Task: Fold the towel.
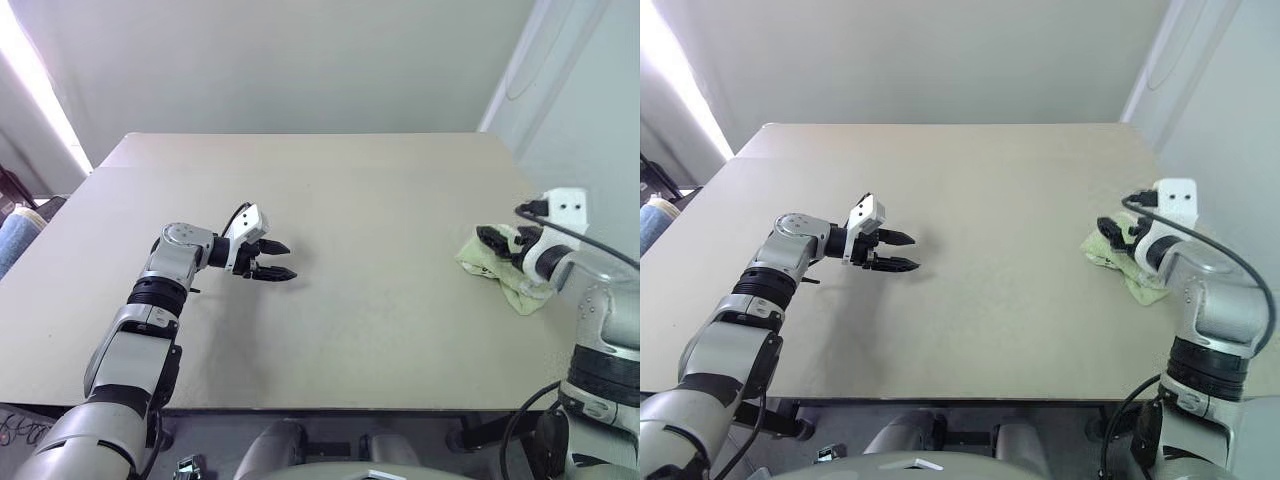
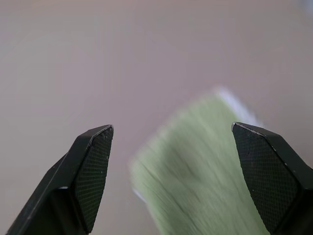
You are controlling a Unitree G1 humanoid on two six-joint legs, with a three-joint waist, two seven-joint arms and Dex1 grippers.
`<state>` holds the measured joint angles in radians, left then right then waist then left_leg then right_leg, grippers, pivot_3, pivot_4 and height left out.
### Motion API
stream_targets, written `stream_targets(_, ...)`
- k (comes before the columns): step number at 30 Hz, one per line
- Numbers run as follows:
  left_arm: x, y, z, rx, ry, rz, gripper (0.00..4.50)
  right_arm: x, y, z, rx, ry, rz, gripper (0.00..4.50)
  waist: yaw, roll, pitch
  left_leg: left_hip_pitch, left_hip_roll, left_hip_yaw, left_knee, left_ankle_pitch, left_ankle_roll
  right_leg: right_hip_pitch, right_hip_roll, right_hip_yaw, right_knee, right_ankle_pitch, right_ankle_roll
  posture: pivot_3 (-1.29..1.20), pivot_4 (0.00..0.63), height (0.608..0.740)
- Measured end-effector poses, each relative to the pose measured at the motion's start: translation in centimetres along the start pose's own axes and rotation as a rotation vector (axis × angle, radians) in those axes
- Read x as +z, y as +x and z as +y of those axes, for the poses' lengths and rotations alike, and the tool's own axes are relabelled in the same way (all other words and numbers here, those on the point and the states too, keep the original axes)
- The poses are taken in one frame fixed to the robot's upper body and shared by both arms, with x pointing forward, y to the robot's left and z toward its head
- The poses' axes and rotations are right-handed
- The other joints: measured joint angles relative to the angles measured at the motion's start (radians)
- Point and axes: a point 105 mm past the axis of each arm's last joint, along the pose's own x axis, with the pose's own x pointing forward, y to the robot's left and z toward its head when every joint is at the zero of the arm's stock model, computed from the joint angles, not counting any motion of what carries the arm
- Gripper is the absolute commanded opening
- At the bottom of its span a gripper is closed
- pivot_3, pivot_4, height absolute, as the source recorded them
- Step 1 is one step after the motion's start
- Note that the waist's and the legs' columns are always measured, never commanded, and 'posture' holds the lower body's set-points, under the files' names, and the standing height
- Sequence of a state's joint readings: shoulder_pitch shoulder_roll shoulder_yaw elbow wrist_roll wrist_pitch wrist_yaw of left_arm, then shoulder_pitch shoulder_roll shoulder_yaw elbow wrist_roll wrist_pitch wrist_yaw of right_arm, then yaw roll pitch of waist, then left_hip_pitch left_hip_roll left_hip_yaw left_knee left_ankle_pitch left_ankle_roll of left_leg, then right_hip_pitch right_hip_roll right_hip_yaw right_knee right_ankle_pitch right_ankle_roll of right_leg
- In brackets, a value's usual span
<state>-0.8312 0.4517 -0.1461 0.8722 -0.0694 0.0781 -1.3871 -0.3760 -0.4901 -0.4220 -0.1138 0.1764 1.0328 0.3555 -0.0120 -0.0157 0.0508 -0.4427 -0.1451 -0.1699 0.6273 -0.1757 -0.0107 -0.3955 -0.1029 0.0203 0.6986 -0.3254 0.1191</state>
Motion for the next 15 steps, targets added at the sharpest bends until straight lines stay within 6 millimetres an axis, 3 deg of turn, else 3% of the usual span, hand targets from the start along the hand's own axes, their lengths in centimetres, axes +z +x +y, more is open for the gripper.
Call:
stream_targets(8,0.1,0.0,0.0,0.0,0.002,0.0,3.63,-3.1,2.5,-2.1,-0.142,0.006,-0.004,4.05,-0.005,0.001,0.0,0.002,0.0,0.0,0.0,0.0,0.0,0.001,0.001,0.0,0.001,0.0,0.0,0.0,0.0,0.692)
stream_targets(11,0.1,0.0,0.0,0.002,0.002,-0.001,3.63,-4.9,3.7,-1.7,-0.15,0.009,0.028,4.05,-0.006,0.001,0.0,0.002,0.0,0.0,0.001,0.0,0.0,0.001,0.001,0.001,0.001,0.0,0.0,0.0,0.0,0.692)
stream_targets(15,0.1,0.2,0.0,0.003,0.002,-0.003,3.63,-5.6,4.6,-0.8,-0.151,-0.033,0.011,4.05,-0.009,-0.001,-0.002,0.006,0.0,0.0,0.001,0.0,0.0,0.005,0.002,0.001,0.001,0.0,-0.001,0.0,0.0,0.692)
